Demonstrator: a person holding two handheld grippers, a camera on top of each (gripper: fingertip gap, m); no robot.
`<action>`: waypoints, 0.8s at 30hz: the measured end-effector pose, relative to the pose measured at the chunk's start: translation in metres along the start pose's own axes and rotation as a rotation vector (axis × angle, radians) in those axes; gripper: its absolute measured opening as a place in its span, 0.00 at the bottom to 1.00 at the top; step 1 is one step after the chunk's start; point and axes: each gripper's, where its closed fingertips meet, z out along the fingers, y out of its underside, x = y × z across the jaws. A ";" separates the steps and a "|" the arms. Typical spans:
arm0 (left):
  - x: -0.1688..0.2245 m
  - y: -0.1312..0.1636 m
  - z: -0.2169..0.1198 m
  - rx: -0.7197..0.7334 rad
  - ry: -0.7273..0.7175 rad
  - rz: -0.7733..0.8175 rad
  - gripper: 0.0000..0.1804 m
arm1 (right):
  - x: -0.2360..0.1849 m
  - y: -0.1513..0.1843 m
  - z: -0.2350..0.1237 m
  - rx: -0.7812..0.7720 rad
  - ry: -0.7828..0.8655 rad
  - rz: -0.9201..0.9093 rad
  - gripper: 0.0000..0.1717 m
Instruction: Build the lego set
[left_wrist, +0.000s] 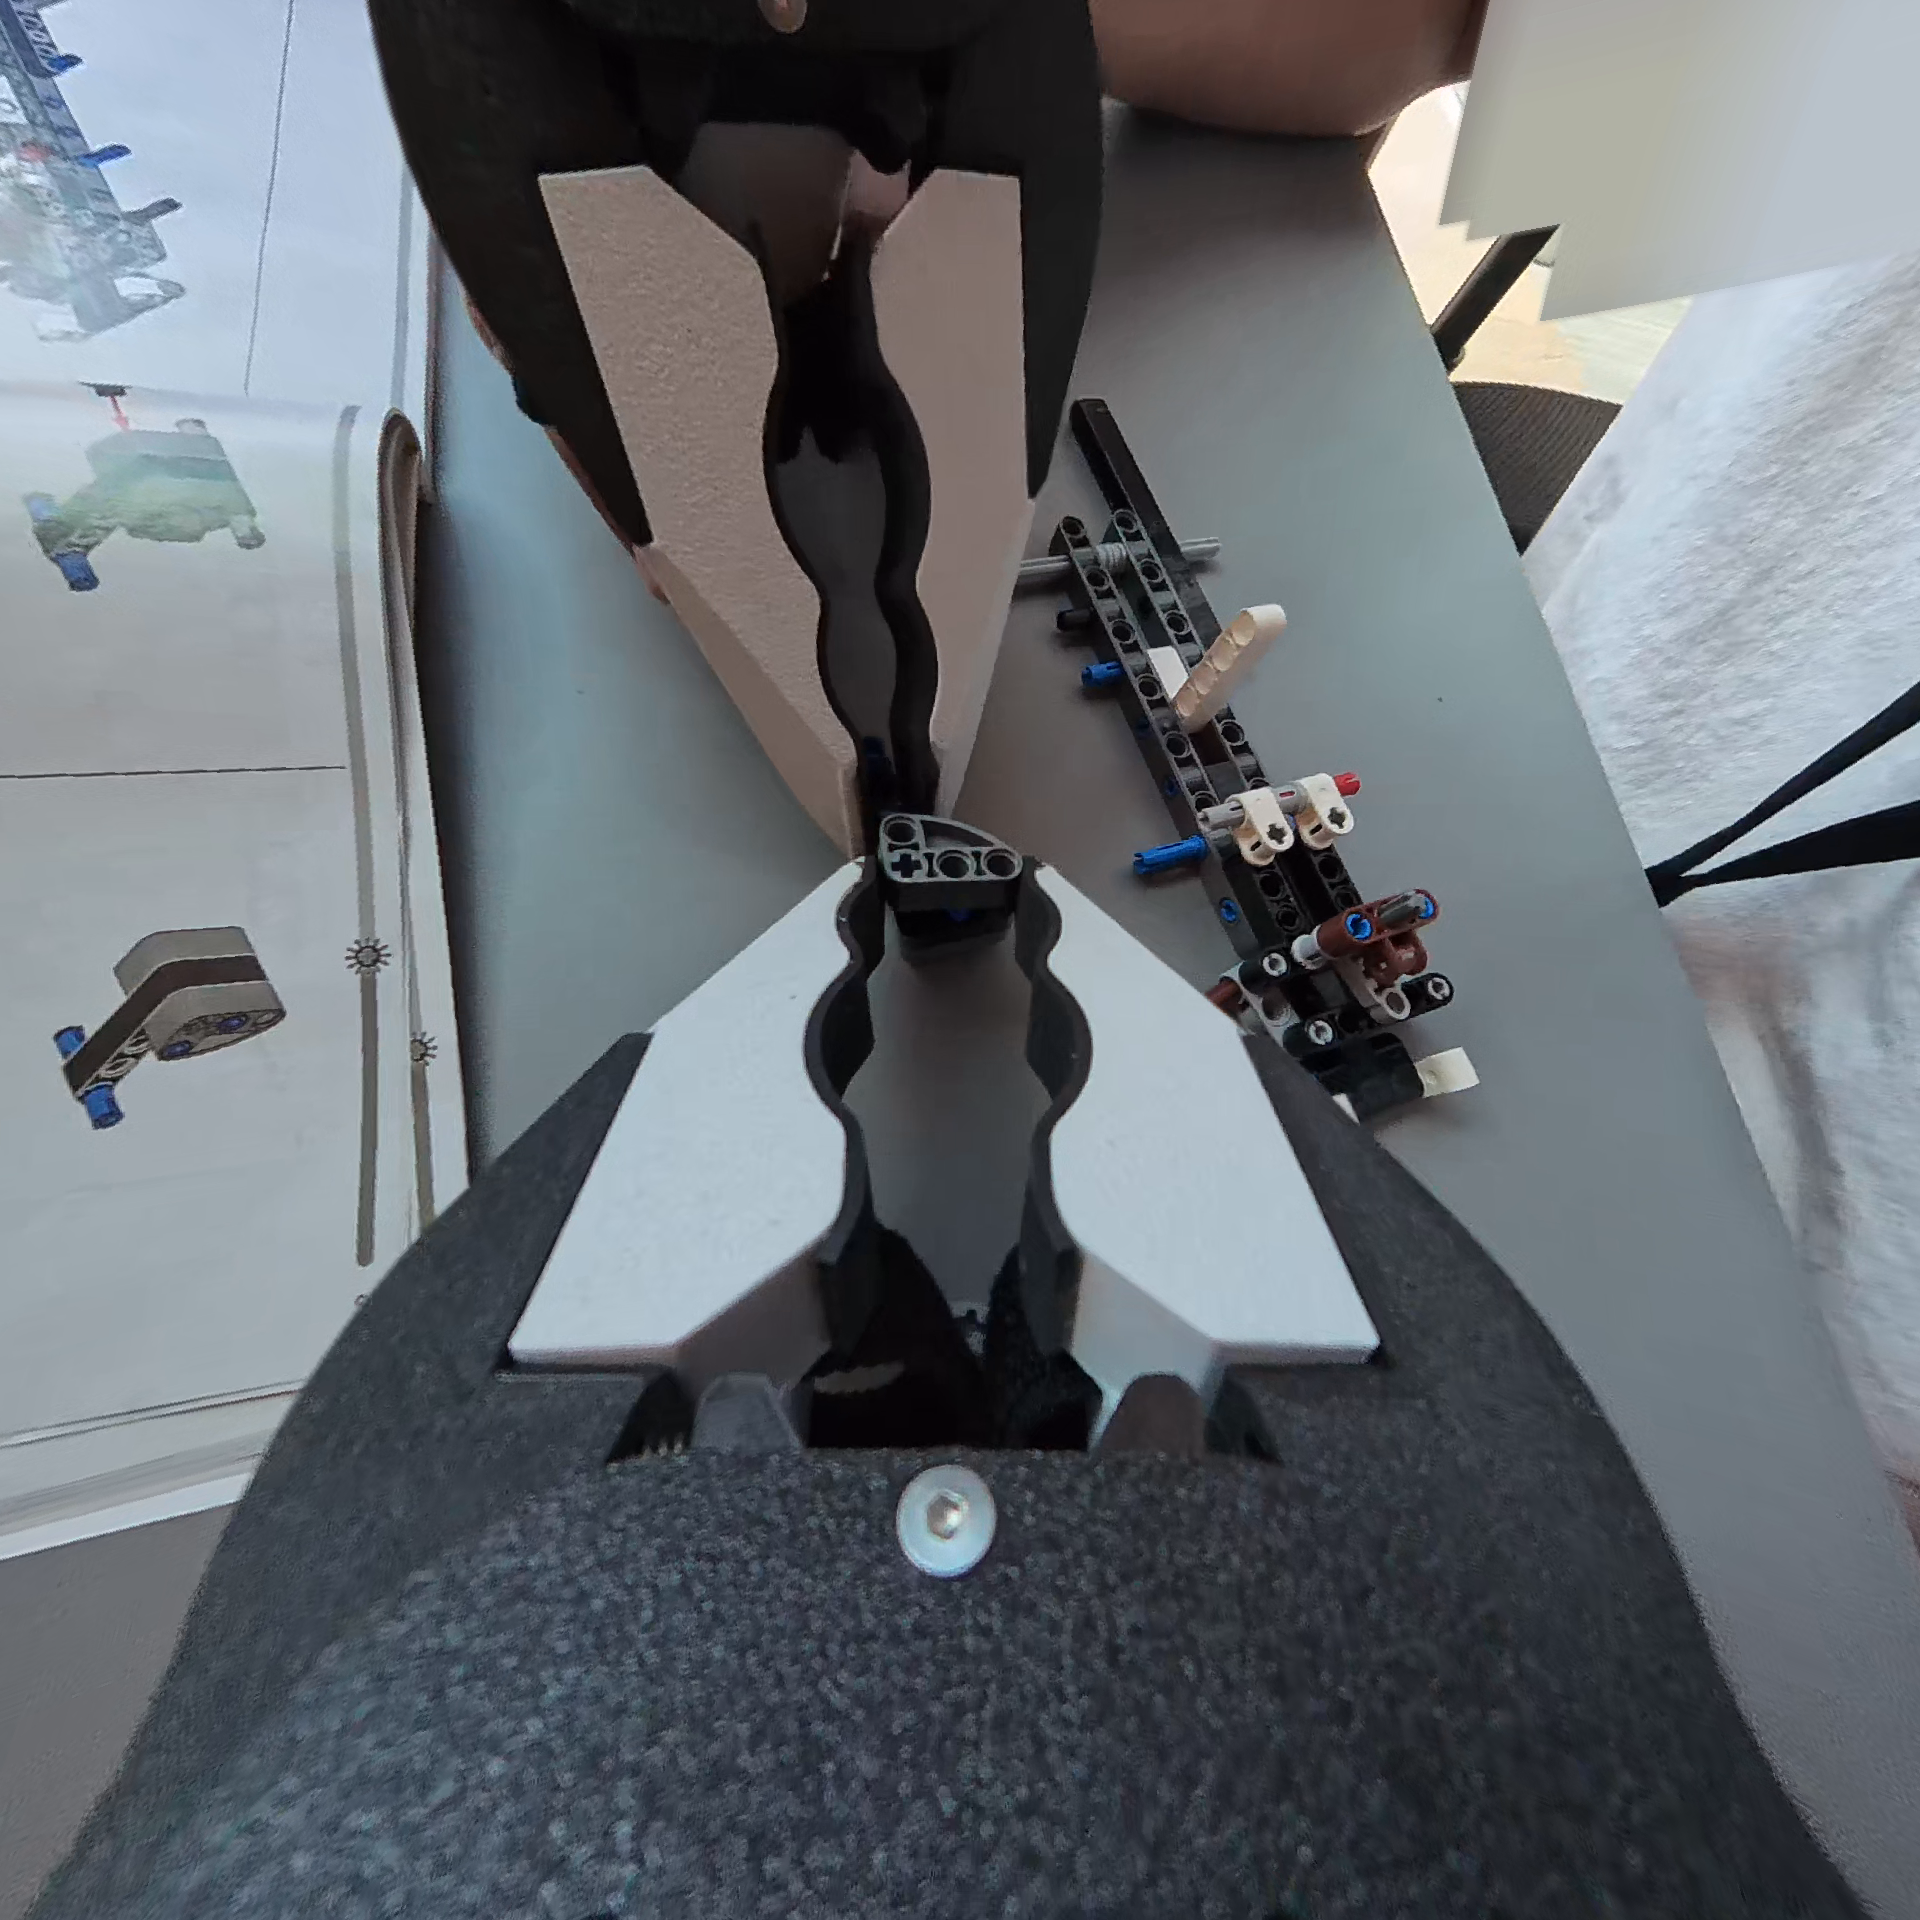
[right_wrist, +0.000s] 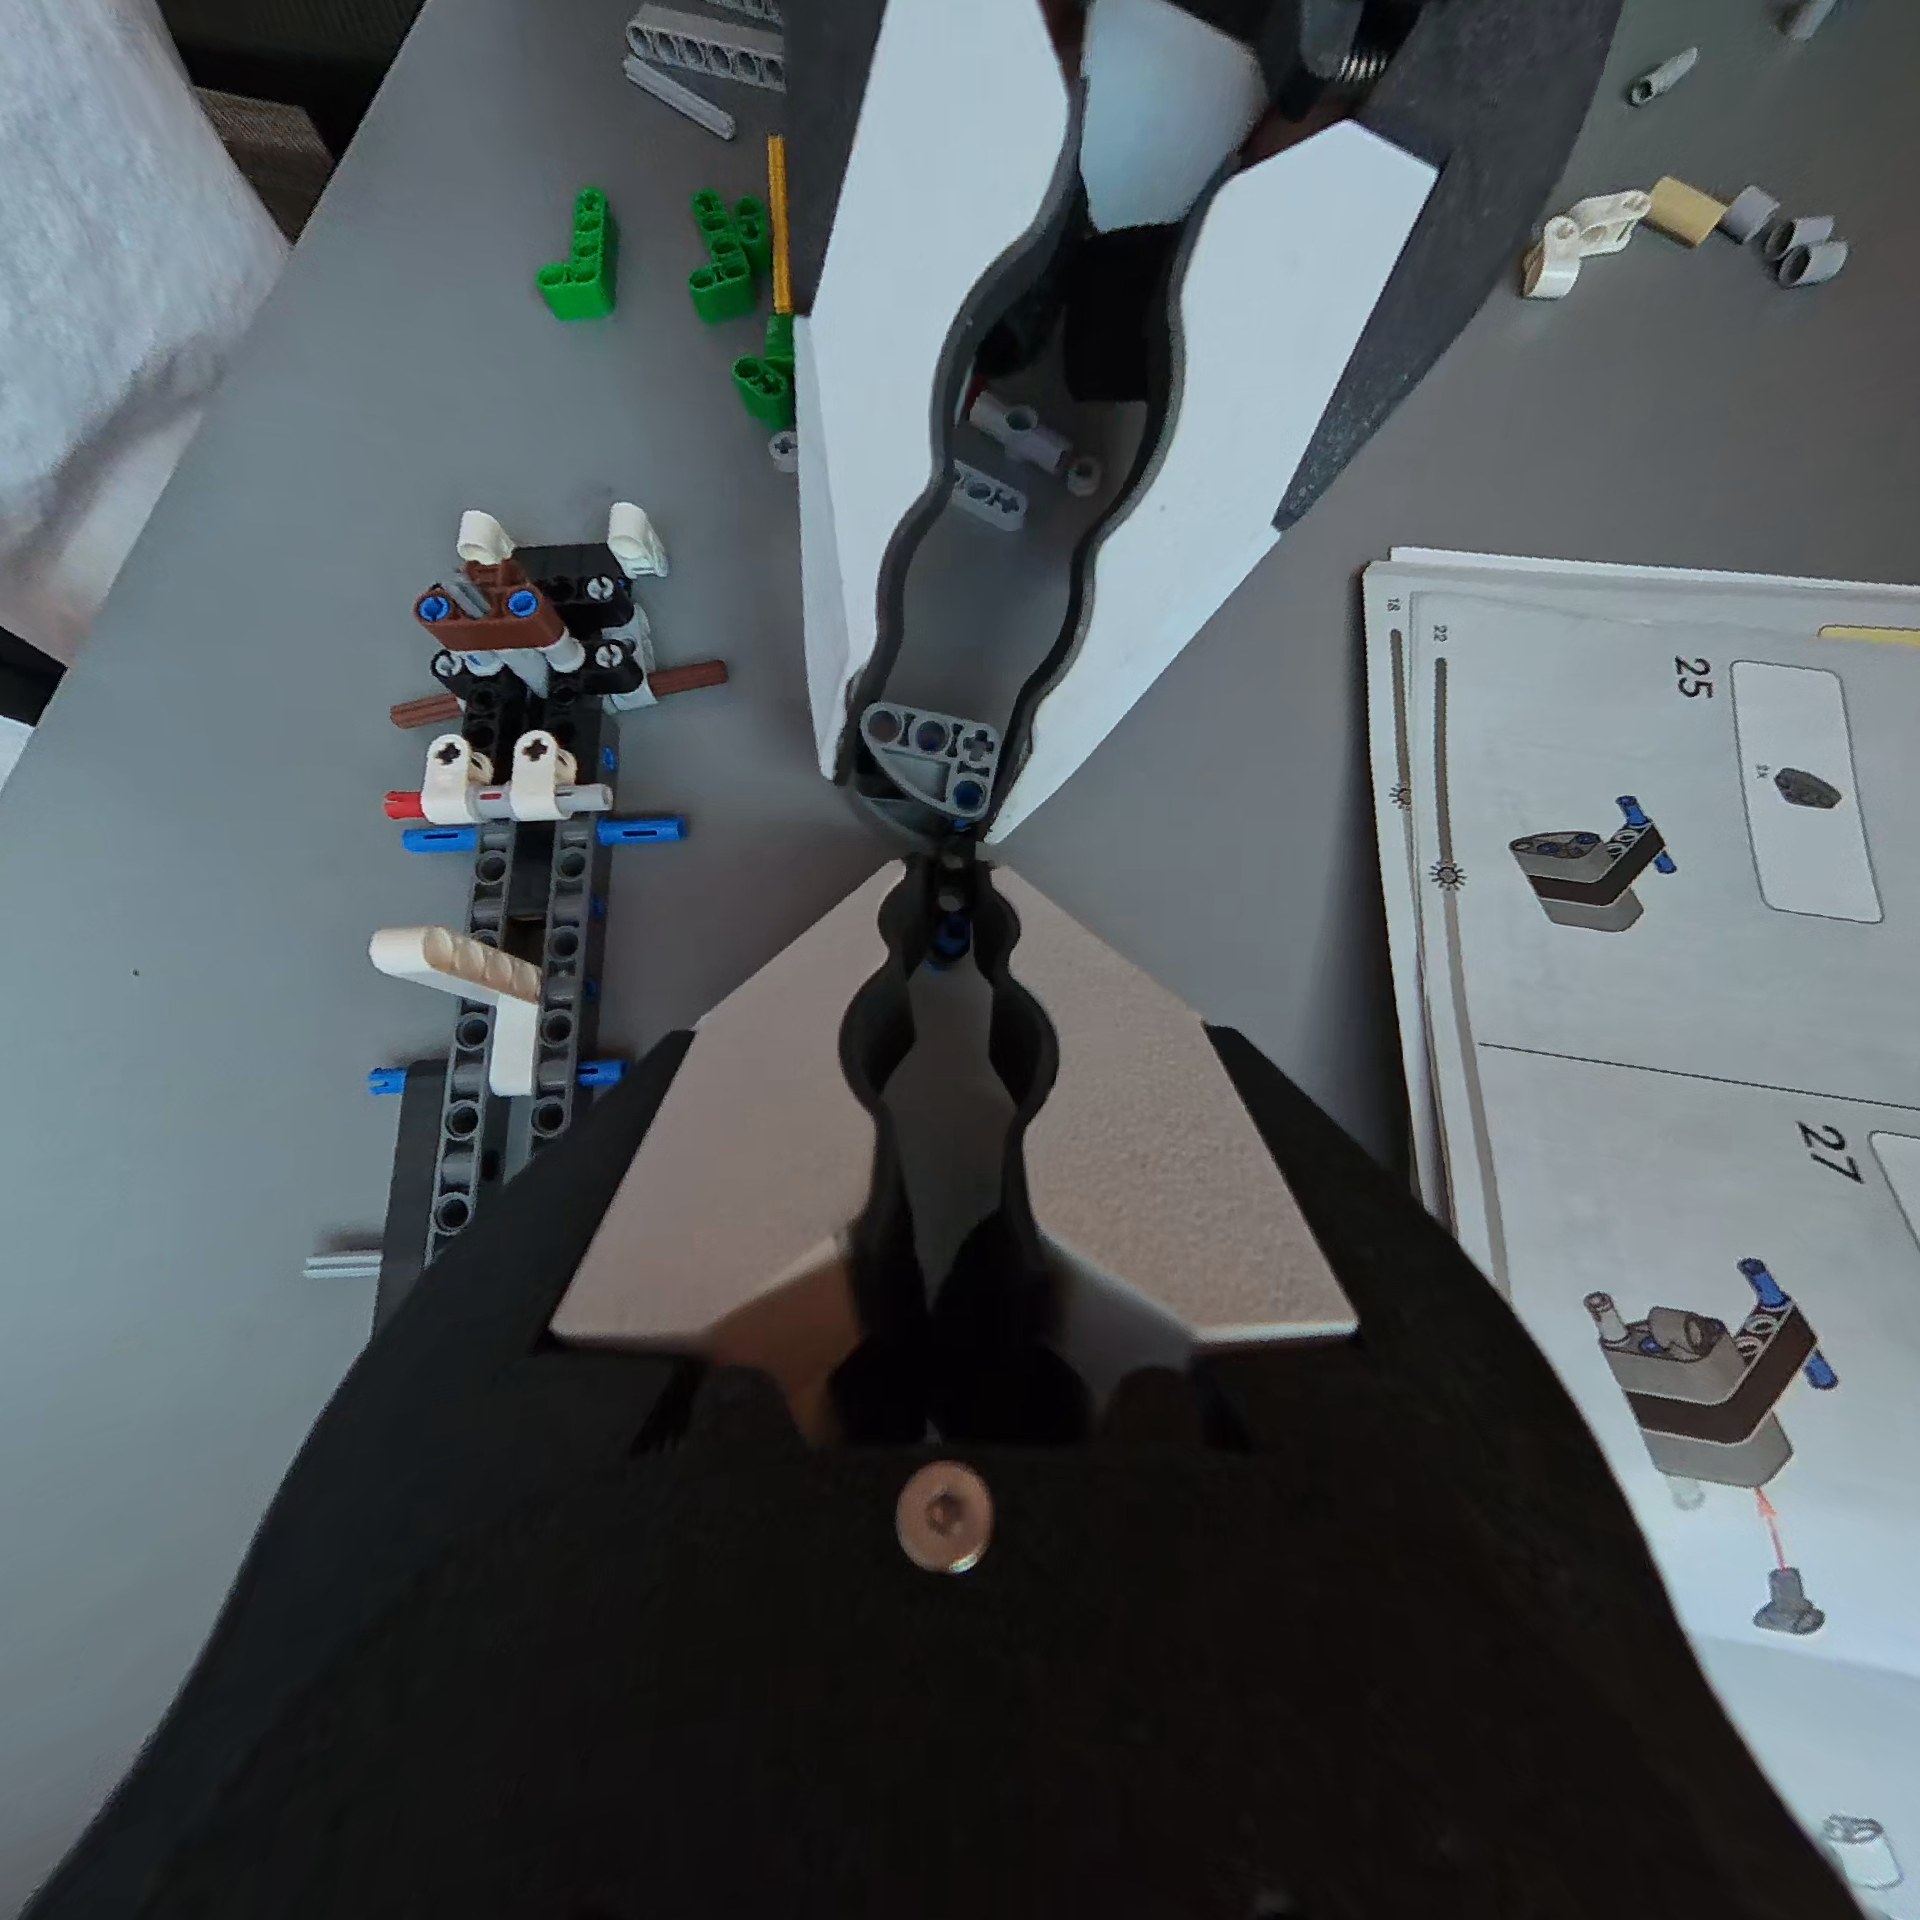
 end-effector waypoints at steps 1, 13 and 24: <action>0.000 0.000 0.000 -0.003 -0.005 0.017 0.13 | 0.000 0.000 0.000 0.002 -0.005 0.004 0.04; 0.000 0.002 0.001 -0.006 -0.090 -0.040 0.13 | 0.000 0.000 0.000 0.004 0.002 0.017 0.04; -0.003 0.006 -0.002 -0.072 -0.171 0.037 0.22 | 0.001 0.001 -0.001 0.006 0.005 0.028 0.04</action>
